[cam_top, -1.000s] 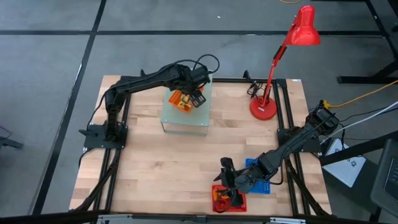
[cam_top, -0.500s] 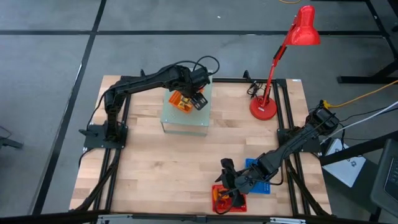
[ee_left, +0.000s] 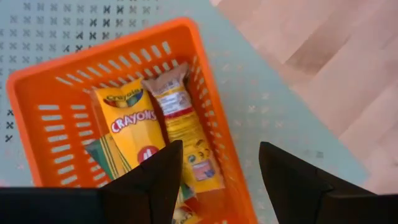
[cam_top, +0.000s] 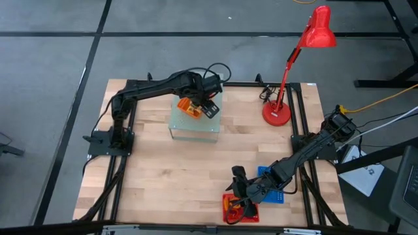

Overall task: Pick & Place Office Desk Supplies
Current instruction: Put the orange bin on the shelf

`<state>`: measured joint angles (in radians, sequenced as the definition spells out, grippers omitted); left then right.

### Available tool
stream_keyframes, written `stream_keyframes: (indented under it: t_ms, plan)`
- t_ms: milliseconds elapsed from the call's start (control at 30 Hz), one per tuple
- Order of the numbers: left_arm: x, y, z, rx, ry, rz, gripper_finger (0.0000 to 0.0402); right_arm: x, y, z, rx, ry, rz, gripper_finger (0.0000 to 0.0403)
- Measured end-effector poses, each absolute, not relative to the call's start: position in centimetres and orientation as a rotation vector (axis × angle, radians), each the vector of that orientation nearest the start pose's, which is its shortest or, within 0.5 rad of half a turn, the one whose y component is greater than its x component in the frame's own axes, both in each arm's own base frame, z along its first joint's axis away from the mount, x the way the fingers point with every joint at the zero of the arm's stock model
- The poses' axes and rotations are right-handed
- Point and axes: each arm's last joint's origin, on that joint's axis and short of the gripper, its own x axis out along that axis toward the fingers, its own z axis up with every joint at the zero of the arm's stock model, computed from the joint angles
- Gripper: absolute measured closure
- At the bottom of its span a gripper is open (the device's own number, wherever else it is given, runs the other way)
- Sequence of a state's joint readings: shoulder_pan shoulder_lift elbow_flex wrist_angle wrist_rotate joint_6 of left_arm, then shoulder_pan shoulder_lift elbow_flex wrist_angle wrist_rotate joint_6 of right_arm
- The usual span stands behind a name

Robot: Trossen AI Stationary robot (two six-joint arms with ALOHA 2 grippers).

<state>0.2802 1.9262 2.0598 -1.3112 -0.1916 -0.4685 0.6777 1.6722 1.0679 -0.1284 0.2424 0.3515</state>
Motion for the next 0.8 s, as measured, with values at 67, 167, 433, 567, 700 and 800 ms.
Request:
stream_keyframes:
  t_ms: [67, 167, 433, 567, 700, 800]
  plan:
    - [36.8, 11.2, 35.2, -0.454, 1.077, 0.691, 0.0196, 28.0, 21.6, 21.2, 0.006, 0.721, 0.292, 0.0188]
    - [37.0, 11.3, 35.0, -0.451, 1.08, 0.698, 0.0203, 28.0, 21.6, 21.2, 0.009, 0.721, 0.291, 0.0188]
    - [37.0, 11.4, 34.8, -0.418, 1.096, 0.698, 0.0237, 28.0, 21.6, 21.2, 0.008, 0.724, 0.291, 0.0188]
    - [36.9, 11.4, 34.8, -0.419, 1.097, 0.698, 0.0255, 28.0, 21.6, 21.2, 0.008, 0.724, 0.291, 0.0188]
    - [37.0, 11.3, 34.2, -0.429, 1.117, 0.684, 0.0255, 28.0, 21.6, 21.2, 0.008, 0.724, 0.291, 0.0188]
    - [37.0, 11.3, 33.7, -0.439, 1.137, 0.684, 0.0248, 28.0, 21.6, 21.2, 0.008, 0.724, 0.29, 0.0188]
